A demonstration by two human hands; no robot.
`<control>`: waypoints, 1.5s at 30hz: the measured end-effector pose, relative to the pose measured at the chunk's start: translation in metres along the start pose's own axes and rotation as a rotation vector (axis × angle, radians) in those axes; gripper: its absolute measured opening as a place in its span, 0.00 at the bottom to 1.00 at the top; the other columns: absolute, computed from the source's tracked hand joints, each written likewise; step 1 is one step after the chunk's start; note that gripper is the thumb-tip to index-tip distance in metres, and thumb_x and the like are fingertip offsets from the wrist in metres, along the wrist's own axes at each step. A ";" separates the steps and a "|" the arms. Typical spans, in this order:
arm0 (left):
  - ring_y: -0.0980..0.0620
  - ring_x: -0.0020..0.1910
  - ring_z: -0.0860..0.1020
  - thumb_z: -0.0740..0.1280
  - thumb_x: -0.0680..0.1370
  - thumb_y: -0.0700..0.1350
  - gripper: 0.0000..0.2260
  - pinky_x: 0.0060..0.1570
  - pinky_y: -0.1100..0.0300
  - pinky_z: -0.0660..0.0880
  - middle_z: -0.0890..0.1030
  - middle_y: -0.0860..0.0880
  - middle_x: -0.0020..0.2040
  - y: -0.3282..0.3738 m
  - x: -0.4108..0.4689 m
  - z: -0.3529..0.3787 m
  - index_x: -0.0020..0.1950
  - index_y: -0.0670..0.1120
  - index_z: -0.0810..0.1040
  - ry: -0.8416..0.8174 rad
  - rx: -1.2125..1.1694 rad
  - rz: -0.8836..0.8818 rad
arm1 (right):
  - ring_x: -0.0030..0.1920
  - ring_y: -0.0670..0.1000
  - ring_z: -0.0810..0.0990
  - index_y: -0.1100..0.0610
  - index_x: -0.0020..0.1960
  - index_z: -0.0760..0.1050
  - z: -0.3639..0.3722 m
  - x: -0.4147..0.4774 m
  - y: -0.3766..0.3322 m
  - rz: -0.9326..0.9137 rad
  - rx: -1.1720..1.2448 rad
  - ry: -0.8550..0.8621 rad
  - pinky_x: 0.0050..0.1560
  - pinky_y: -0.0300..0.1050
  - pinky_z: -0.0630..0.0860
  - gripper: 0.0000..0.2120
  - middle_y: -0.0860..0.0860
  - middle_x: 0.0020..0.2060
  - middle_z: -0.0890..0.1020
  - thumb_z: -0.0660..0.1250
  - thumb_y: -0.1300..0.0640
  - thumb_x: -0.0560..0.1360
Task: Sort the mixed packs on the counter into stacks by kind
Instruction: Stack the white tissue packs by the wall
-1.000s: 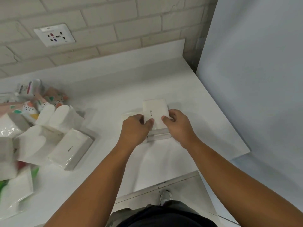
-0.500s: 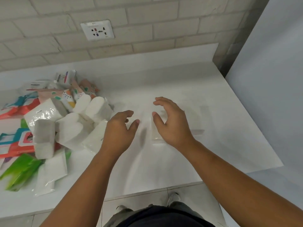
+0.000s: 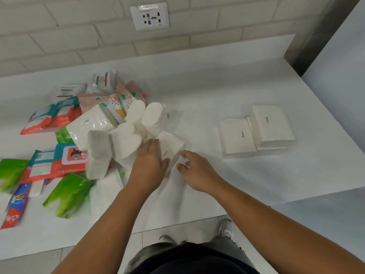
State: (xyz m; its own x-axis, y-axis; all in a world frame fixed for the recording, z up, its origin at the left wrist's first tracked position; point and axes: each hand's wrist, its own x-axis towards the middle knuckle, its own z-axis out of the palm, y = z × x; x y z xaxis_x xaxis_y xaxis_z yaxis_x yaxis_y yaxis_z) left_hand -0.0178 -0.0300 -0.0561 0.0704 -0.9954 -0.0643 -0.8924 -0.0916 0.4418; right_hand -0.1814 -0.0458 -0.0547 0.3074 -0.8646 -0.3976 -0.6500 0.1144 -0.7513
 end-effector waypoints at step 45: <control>0.42 0.53 0.84 0.75 0.76 0.48 0.21 0.60 0.45 0.79 0.85 0.46 0.53 0.156 0.071 0.057 0.66 0.48 0.73 -0.210 -0.977 -0.357 | 0.62 0.50 0.77 0.53 0.69 0.73 -0.216 -0.007 0.120 0.174 0.359 0.516 0.60 0.44 0.75 0.23 0.48 0.64 0.78 0.70 0.48 0.76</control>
State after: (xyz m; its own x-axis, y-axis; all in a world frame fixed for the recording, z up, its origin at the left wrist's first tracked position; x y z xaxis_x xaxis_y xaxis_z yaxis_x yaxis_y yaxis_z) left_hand -0.1779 -0.1134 -0.0430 0.0957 -0.8907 -0.4445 -0.0826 -0.4521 0.8881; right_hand -0.4119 -0.1317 -0.0281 -0.2122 -0.9325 -0.2922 -0.3604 0.3526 -0.8636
